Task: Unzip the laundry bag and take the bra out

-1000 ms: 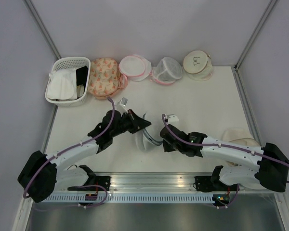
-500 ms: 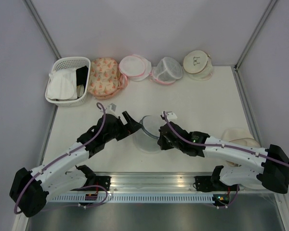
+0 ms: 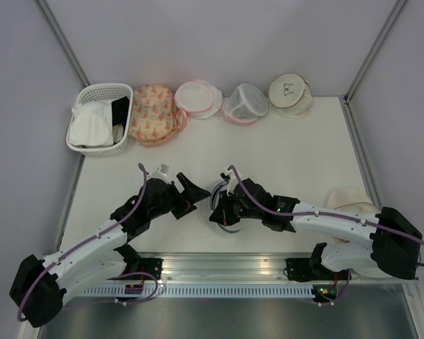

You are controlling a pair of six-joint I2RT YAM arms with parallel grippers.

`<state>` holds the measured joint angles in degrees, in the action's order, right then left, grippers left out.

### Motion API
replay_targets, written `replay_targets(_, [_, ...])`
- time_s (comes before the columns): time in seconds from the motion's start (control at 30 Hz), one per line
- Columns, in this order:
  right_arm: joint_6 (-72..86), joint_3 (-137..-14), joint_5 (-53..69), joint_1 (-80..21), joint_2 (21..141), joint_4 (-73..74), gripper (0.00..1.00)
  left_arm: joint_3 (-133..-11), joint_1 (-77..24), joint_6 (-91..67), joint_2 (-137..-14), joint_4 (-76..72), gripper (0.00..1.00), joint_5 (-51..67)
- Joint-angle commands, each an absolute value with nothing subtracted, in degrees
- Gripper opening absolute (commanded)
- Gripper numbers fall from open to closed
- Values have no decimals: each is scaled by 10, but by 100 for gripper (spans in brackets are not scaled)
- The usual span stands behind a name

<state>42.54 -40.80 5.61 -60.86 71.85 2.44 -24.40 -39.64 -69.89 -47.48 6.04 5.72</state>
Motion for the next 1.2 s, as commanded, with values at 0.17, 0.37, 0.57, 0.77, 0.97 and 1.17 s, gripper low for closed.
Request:
replay_targets(0.17, [399, -412, 112, -608, 724, -23, 0, -260, -419, -708, -548, -54, 96, 88])
replay_targets(0.37, [393, -410, 112, -609, 729, -17, 0, -270, -434, -657, -557, -84, 53, 89])
replay_targets(0.57, [391, -413, 113, -608, 731, -11, 0, -258, -436, -647, -551, -83, 2, 88])
replay_targets(0.77, [386, -416, 112, -614, 730, 39, 0, -244, -435, -656, -514, -13, 2, 20])
replay_targets(0.97, [407, -365, 88, -637, 701, 90, 0, -248, -424, -653, -439, 53, 2, -70])
replay_targets(1.17, [437, -361, -66, -639, 674, 223, 0, -265, -392, -621, -441, 64, 2, -32])
